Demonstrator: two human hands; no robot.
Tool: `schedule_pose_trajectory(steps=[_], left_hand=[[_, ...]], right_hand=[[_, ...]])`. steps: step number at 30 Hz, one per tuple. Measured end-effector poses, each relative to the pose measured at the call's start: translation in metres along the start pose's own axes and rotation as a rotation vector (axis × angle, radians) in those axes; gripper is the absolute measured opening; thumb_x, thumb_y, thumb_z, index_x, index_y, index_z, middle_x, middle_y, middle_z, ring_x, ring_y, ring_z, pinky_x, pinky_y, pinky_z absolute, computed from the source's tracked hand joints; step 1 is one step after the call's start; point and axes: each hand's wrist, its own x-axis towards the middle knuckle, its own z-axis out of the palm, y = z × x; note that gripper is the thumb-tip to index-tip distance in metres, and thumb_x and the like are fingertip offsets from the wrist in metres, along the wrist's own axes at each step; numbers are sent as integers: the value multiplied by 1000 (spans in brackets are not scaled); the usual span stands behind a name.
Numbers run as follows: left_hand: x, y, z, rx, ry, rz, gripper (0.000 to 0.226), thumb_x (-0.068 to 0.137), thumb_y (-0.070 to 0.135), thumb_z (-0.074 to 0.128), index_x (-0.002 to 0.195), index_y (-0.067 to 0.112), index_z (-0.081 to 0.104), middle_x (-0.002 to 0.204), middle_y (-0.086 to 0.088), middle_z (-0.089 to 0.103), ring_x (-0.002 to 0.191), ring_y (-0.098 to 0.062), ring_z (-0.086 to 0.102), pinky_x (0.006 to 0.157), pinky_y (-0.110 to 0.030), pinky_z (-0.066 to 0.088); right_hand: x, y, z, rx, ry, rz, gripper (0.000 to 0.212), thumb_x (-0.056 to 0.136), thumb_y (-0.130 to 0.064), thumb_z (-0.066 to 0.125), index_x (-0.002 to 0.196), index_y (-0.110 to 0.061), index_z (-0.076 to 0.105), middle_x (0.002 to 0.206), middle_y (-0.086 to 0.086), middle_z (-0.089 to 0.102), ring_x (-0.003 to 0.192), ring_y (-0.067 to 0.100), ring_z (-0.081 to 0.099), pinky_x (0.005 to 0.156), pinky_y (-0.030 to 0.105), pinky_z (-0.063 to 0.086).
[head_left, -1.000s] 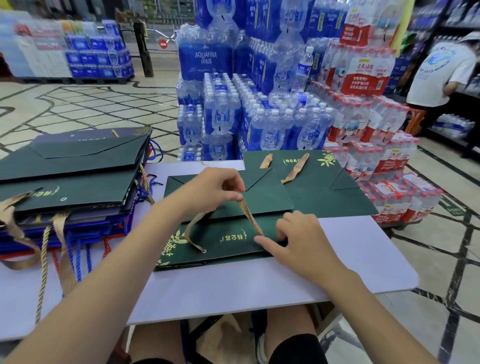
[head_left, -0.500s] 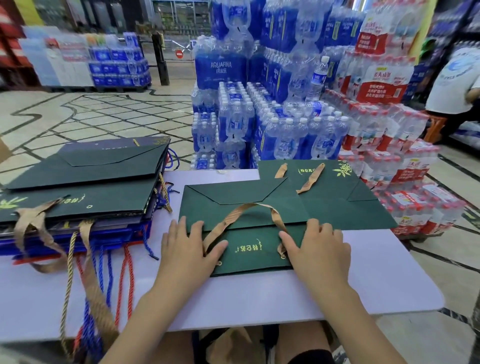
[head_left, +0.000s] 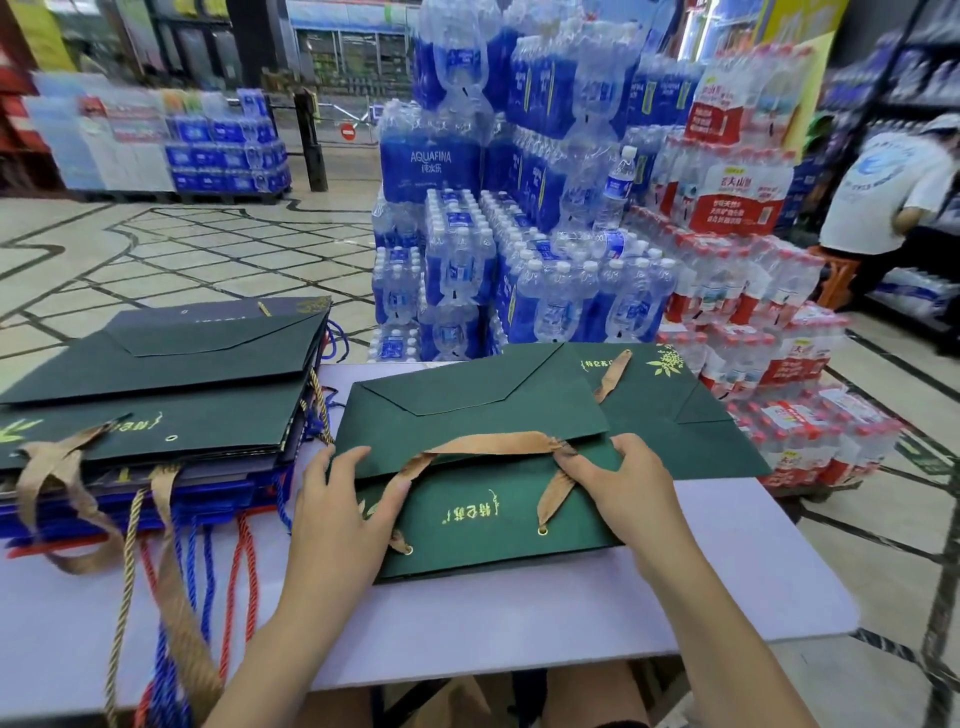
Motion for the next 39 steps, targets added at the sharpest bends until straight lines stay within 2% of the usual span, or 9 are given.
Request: schedule_pose_trajectory(steps=[5,11,14,18,23,26,32,36,39], left_hand=[[4,29,-9,-199,54,-34,41,78,34,77,114,30,57,129,2,46,123,-13,43,101,-30,36],[41,90,3,-297,93,44,36,74,30,81,103,31,60,117,2,51,104,-4,40,89,-13,28],[69,128,18,-342,109,99,33,75,29,80,101,27,61,117,-1,51,103,-4,38,88,-10,26],[102,172,48,-360,61,106,32,77,32,78,103,22,63,120,-3,49,109,-8,41,88,-12,26],[127,200,89,-362,40,123,28,80,33,75,102,21,63,121,0,44,121,-17,39,92,-17,25],[121,190,118,-335,-9,74,26,80,32,75,99,19,62,117,1,40,122,-19,38,96,-21,27],[79,142,166,-153,-173,-61,29,80,29,74,104,16,62,126,-8,42,121,-25,37,100,-29,34],[61,133,171,-87,-174,-16,31,82,30,71,108,16,60,130,-8,40,123,-24,33,100,-29,33],[54,133,170,-76,-187,6,32,84,33,68,109,16,58,133,-10,39,124,-26,33,102,-32,34]], right_hand=[[6,-12,-28,320,14,-20,26,77,-27,82,92,-14,64,85,-1,73,70,11,67,56,24,50],[43,-37,-76,363,34,-85,18,82,-19,78,92,-16,63,82,0,72,57,7,66,47,19,48],[76,-55,-104,316,63,-120,23,83,-21,77,98,-13,63,85,3,72,61,12,68,49,22,51],[116,-67,-134,251,128,-166,16,84,-22,76,87,-18,61,86,2,68,68,16,65,52,21,52],[164,-61,-153,215,187,-160,31,83,-29,77,106,-16,60,98,7,67,77,19,65,61,28,52],[182,-28,-145,118,152,-105,38,84,-29,77,111,-8,62,102,7,67,74,13,62,56,24,46],[169,59,-117,-171,144,46,36,80,-39,77,95,-12,61,95,7,67,86,25,62,68,35,45],[156,74,-112,-238,158,40,36,82,-43,74,87,-10,62,99,12,66,85,27,59,75,39,49],[149,72,-113,-216,149,43,36,85,-39,73,97,-6,64,104,18,67,84,29,59,81,42,49]])
